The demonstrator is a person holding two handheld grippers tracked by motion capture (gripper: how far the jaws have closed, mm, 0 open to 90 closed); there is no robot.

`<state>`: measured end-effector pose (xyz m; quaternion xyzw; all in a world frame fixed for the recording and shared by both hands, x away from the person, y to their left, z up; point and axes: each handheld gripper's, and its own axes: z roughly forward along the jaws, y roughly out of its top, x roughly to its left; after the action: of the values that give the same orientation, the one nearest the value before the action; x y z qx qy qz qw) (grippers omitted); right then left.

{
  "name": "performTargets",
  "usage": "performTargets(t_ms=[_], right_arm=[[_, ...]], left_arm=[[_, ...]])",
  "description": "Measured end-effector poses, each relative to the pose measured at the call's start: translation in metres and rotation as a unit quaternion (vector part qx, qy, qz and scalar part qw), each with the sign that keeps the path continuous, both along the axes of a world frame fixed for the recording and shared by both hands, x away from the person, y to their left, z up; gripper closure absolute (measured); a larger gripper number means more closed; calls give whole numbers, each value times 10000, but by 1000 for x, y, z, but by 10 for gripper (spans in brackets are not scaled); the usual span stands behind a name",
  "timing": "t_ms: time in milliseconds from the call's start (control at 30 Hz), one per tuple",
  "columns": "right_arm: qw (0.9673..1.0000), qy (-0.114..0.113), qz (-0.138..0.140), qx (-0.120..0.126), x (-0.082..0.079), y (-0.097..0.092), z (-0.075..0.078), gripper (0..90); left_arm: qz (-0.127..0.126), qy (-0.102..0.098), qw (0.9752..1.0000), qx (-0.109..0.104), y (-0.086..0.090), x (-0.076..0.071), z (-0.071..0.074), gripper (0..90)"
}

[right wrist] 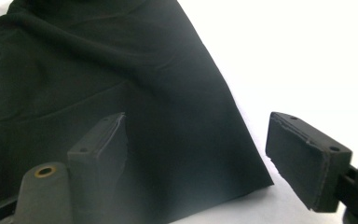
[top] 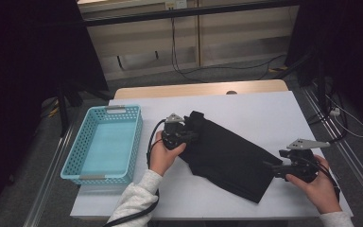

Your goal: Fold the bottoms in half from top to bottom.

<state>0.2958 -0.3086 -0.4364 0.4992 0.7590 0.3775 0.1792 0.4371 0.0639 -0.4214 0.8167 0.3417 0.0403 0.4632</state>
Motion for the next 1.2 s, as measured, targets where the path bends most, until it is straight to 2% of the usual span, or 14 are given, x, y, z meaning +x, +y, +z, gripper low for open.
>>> performTargets(t_ms=[367, 667, 1200], right_arm=[[10000, 17, 14, 17, 1, -1, -1, 209], [10000, 30, 58, 5, 1, 1, -1, 208], [10000, 11, 44, 17, 1, 2, 0, 208]], left_arm=[[-194, -50, 9998, -82, -7, -6, 6, 817], [-308, -30, 9995, 2, -11, -8, 4, 817], [-493, -128, 9986, 115, -18, -16, 5, 817]])
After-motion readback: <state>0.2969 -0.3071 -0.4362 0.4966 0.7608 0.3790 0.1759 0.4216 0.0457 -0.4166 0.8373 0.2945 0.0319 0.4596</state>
